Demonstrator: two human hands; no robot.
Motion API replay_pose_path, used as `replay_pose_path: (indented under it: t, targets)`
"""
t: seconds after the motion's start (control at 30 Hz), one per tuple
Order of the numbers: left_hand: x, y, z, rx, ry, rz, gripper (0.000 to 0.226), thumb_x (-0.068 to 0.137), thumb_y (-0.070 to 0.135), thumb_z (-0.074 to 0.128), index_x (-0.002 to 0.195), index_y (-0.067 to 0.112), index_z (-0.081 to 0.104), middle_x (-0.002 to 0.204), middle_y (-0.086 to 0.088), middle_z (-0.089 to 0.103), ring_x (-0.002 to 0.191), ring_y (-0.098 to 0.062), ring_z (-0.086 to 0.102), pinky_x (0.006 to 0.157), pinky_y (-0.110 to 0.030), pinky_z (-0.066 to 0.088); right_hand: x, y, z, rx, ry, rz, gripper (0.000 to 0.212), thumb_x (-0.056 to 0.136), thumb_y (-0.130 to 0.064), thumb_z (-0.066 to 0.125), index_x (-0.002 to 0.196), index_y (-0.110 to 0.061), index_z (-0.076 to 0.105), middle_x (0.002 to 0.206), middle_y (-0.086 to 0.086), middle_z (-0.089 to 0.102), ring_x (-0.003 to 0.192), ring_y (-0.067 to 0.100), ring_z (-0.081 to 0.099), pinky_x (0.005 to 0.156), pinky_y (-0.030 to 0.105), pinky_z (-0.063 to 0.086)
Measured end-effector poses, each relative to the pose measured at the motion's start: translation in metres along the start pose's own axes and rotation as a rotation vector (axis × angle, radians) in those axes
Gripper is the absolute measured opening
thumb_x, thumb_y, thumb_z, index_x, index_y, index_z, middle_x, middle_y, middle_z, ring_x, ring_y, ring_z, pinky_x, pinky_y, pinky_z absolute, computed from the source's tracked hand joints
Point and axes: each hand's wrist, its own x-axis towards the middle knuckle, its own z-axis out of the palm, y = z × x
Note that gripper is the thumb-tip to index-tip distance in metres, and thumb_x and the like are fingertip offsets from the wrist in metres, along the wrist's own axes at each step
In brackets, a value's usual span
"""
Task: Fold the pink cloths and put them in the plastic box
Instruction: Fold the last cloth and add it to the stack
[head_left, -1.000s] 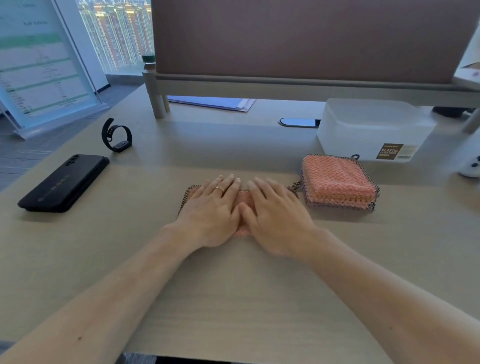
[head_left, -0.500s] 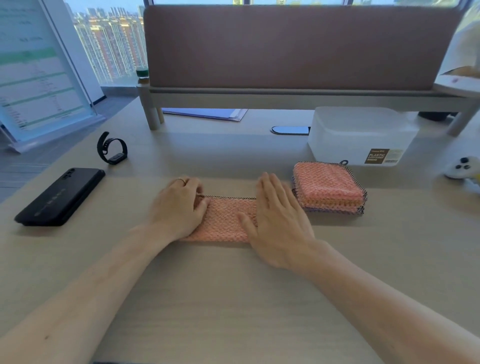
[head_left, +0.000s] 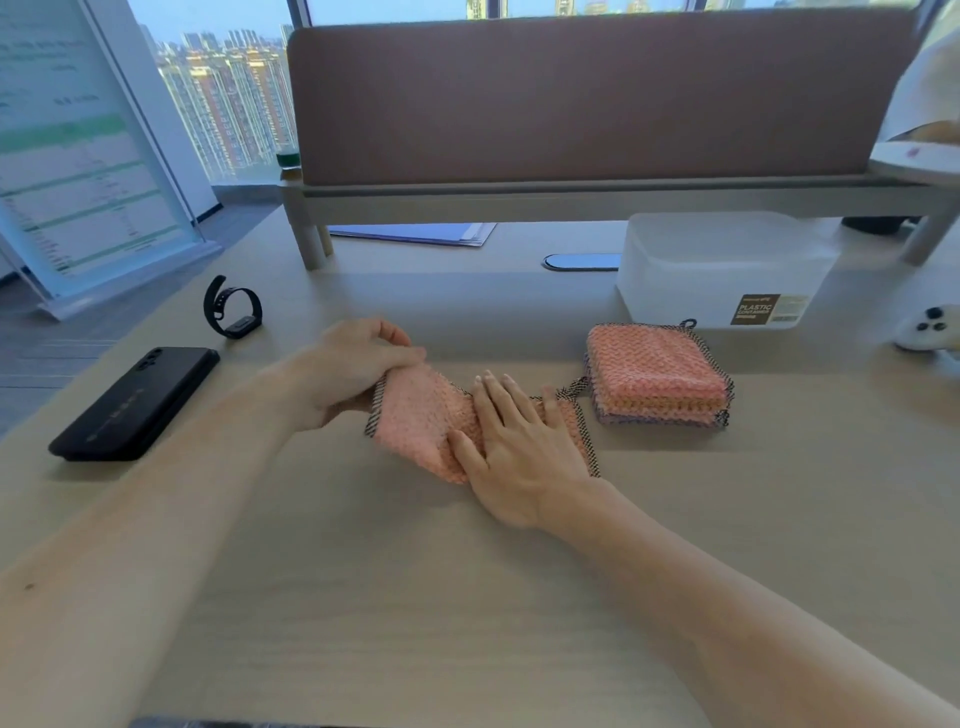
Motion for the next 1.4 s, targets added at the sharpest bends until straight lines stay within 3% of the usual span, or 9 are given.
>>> replay_pose_path:
  t: [0.17,0.27,0.47,0.6,0.9,1.03,1.13,1.23,1.4]
  targets:
    - [0.007,0.034,0.031,-0.077,-0.171,0.029,0.003,0.096,0.016,0.065,0.098,0.014,0.065,0.083,-0.005,0.063,0.067,-0.014,0.06,0.053,-0.022,0.055,-0.025,0.022,-0.021,0.109,0.15,-0.076,0.071,0.104,-0.045,0.021,0.163,-0.012,-0.002,0.171,0.001,-0.008,0.156,0.011,-0.013,0.127,0.034,-0.007]
    - [0.013,0.046,0.06,-0.046,-0.3,-0.002,0.02,0.092,0.029,0.072,0.09,0.009,0.069,0.077,-0.008,0.07,0.06,-0.015,0.068,0.055,-0.023,0.056,-0.048,0.047,-0.019,0.109,0.114,-0.054,0.077,0.102,-0.057,0.021,0.163,-0.016,-0.001,0.172,-0.003,-0.005,0.156,0.008,-0.012,0.128,0.034,0.0]
    - [0.023,0.043,0.092,0.115,-0.518,-0.053,0.022,0.09,0.015,0.073,0.107,0.002,0.074,0.1,-0.015,0.079,0.078,-0.019,0.075,0.072,-0.025,0.062,-0.076,0.069,-0.017,0.353,0.275,0.006,0.081,0.094,-0.064,0.037,0.161,-0.021,0.023,0.166,-0.011,0.023,0.152,0.002,0.019,0.122,0.021,0.02]
    - [0.027,0.037,0.104,0.169,-0.416,-0.015,0.017,0.095,0.005,0.065,0.108,-0.003,0.072,0.088,-0.011,0.079,0.063,-0.013,0.073,0.057,-0.02,0.058,-0.076,0.071,-0.013,0.471,0.448,0.002,0.073,0.091,-0.06,0.054,0.15,-0.019,0.041,0.132,-0.013,0.052,0.114,0.004,0.056,0.1,0.022,0.046]
    - [0.028,0.037,0.115,0.354,-0.24,0.12,0.023,0.101,0.019,0.059,0.084,0.01,0.071,0.068,0.001,0.074,0.043,-0.008,0.06,0.039,-0.017,0.041,-0.058,0.076,-0.007,0.484,0.518,0.025,0.047,0.093,-0.017,0.065,0.138,-0.02,0.052,0.122,-0.008,0.055,0.086,0.006,0.052,0.085,0.038,0.054]
    - [0.023,0.029,0.121,0.412,-0.202,0.194,0.019,0.101,0.023,0.059,0.099,0.007,0.069,0.074,-0.002,0.076,0.04,-0.008,0.059,0.038,-0.018,0.04,-0.058,0.078,-0.007,0.498,0.524,0.003,0.048,0.09,-0.006,0.063,0.136,-0.018,0.054,0.121,-0.006,0.055,0.088,0.001,0.049,0.088,0.033,0.053]
    - [0.013,0.017,0.117,0.542,-0.009,0.432,0.018,0.096,0.03,0.066,0.111,0.021,0.062,0.079,0.009,0.073,0.063,-0.005,0.065,0.058,-0.02,0.046,-0.06,0.079,-0.008,0.51,0.528,-0.009,0.049,0.09,-0.004,0.061,0.135,-0.019,0.055,0.119,-0.009,0.054,0.085,0.0,0.051,0.084,0.03,0.053]
    - [-0.003,-0.009,0.117,0.676,0.087,0.651,0.039,0.093,0.044,0.057,0.127,0.025,0.059,0.113,0.007,0.068,0.103,-0.015,0.063,0.091,-0.033,0.05,-0.063,0.077,-0.011,0.531,0.551,-0.021,0.048,0.089,-0.004,0.061,0.134,-0.021,0.057,0.115,-0.011,0.054,0.077,0.008,0.057,0.076,0.028,0.053]
    - [-0.016,-0.039,0.125,0.948,-0.027,0.582,0.084,0.087,0.064,0.005,0.161,0.029,0.021,0.169,0.007,0.02,0.156,-0.014,0.01,0.127,-0.032,0.003,-0.064,0.076,-0.01,0.482,0.531,-0.029,0.043,0.085,-0.004,0.062,0.124,-0.019,0.063,0.114,-0.009,0.057,0.08,0.008,0.058,0.081,0.032,0.054]
